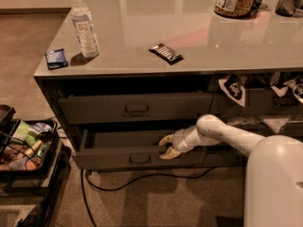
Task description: Open middle drawer
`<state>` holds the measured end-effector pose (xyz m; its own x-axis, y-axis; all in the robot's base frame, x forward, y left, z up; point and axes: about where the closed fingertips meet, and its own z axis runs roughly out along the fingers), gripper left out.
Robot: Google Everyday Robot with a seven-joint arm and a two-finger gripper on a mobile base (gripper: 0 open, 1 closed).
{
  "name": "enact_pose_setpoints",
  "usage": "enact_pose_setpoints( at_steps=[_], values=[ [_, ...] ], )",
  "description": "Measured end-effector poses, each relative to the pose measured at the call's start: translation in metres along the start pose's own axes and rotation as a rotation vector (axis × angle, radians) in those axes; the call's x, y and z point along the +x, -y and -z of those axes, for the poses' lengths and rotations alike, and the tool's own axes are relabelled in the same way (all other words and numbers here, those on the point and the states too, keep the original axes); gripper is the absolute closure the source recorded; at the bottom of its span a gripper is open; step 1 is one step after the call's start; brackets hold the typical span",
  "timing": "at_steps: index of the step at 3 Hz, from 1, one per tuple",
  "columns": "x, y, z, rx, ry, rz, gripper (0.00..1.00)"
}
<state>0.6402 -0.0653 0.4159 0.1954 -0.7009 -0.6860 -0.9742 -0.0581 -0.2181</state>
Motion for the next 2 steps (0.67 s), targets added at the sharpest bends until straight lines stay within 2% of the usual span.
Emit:
enact_pose_setpoints(
  at_steps=[1, 2],
  values=[
    [-0.002, -0.006, 0.0, -0.005, 0.004, -0.005, 0.48],
    [-0.019, -0.044, -0.002, -0.058, 0.037, -0.027, 0.51]
  ],
)
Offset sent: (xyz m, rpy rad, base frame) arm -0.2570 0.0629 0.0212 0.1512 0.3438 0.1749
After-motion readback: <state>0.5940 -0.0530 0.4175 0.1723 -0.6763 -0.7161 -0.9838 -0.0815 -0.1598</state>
